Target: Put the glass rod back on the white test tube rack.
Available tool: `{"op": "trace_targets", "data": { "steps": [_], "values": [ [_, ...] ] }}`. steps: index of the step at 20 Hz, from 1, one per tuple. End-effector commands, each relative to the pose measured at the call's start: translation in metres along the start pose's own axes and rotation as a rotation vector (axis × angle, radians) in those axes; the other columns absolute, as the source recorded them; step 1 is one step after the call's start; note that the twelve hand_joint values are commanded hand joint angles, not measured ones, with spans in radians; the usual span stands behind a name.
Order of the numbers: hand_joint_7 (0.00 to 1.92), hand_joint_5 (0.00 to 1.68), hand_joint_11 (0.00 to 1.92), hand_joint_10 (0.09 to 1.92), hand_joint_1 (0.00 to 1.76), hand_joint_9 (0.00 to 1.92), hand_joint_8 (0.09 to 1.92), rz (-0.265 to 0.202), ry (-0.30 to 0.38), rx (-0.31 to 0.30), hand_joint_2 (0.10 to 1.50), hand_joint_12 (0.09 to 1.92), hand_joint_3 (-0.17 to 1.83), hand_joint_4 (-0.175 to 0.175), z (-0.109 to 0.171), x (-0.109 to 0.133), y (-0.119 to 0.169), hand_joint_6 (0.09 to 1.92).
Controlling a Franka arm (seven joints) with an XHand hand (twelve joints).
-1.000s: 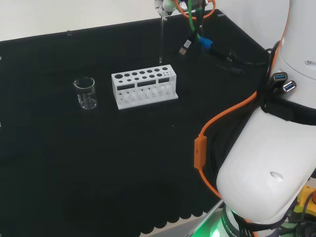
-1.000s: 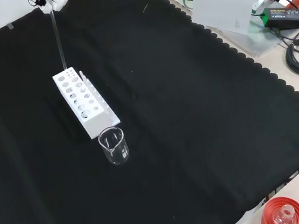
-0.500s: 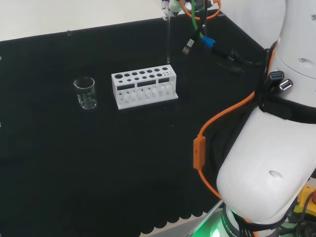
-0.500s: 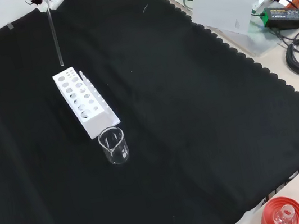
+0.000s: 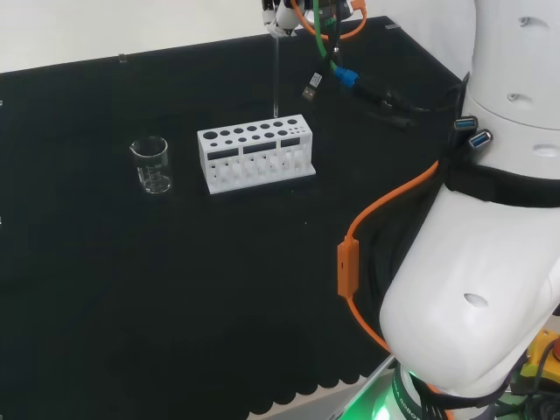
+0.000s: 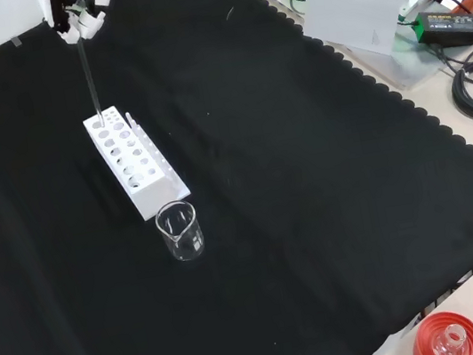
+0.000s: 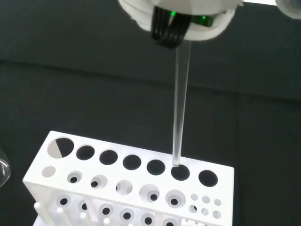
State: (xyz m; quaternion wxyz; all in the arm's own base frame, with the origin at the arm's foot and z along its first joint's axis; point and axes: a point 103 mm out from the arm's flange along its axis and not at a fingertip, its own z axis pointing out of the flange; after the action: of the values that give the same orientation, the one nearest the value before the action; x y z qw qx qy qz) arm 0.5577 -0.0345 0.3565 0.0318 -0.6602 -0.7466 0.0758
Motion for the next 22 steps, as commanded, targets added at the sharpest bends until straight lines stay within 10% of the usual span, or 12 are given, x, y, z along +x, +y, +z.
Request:
{"op": "trace_targets", "data": {
  "steps": [1, 22],
  "values": [
    [1.34, 1.16, 1.58, 0.27, 1.32, 1.83, 0.75, -0.015, 0.021, -0.001, 0.74, 0.69, 0.54, -0.175, 0.010, 0.001, 0.012, 0.56],
    [1.34, 1.16, 1.58, 0.27, 1.32, 1.83, 0.75, -0.001, 0.020, 0.020, 0.74, 0.69, 0.53, -0.175, 0.015, 0.002, 0.024, 0.56]
  ]
}}
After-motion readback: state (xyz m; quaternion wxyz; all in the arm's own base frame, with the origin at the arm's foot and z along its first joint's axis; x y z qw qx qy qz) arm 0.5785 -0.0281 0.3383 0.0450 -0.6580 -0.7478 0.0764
